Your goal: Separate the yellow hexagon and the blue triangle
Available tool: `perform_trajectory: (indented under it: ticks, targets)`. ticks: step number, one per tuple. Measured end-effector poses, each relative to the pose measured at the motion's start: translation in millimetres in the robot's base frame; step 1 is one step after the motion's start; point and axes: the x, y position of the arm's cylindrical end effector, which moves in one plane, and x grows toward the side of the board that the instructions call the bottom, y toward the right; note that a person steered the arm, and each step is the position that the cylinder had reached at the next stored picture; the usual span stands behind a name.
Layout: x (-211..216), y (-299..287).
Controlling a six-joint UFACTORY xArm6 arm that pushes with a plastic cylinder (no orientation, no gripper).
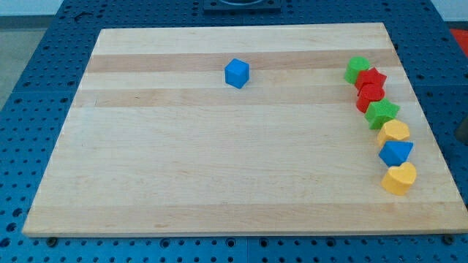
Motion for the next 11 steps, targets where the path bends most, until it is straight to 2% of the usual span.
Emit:
perform_trajectory:
  ticks: [4, 7, 9, 10, 11]
  targets:
    - [6.8, -86.7]
    - [6.8, -102.9]
    - [6.8, -177.7]
    - [6.8, -185.8]
    - [8.5, -163.2]
